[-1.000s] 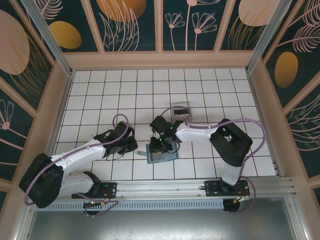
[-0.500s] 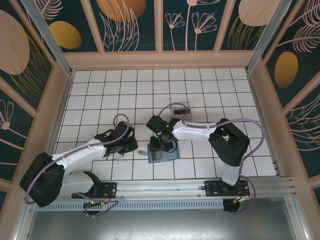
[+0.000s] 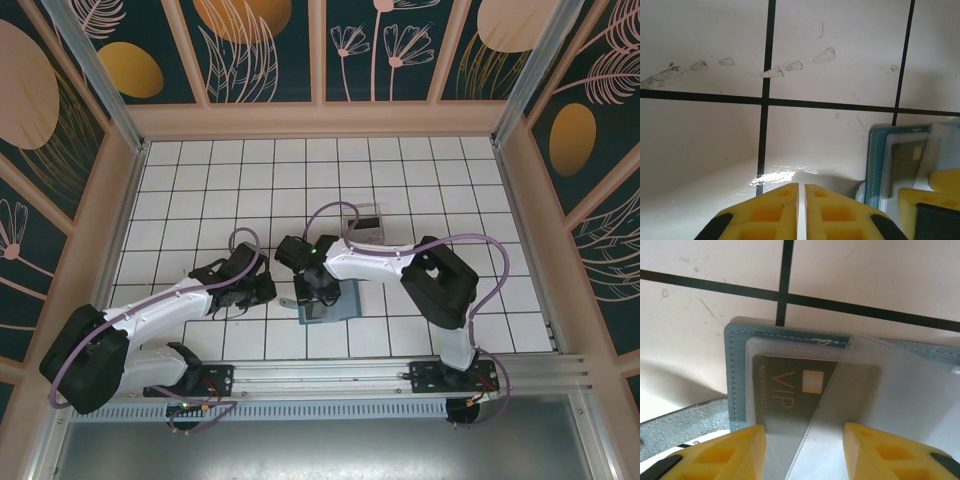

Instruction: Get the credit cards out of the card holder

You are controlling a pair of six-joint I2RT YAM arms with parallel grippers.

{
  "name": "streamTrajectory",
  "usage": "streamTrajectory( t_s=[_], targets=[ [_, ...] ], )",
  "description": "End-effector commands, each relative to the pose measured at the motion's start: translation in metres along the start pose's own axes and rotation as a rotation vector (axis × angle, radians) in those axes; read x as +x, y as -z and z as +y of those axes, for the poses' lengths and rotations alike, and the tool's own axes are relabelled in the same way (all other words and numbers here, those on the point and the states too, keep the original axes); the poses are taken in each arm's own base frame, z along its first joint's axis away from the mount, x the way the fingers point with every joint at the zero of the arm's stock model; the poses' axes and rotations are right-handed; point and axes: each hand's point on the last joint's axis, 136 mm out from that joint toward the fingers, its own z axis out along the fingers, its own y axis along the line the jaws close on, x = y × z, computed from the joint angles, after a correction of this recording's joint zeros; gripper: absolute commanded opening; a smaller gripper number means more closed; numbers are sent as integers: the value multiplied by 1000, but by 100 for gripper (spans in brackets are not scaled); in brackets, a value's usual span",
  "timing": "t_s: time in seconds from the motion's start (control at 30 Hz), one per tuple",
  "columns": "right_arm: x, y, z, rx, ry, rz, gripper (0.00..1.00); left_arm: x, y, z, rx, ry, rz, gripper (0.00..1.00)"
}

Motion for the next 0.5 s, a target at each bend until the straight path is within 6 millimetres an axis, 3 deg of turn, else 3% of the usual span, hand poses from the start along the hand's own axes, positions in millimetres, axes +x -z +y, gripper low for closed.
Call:
streamTrajectory(
  t_s=[0.0,0.47],
  targets=[
    [4,-1,-18,125,-23,4,47,-3,2,-4,26,-29,-9,12],
    [4,7,-26,245,-18,-12,56,1,-1,-6,38,-54,9,12]
  ],
)
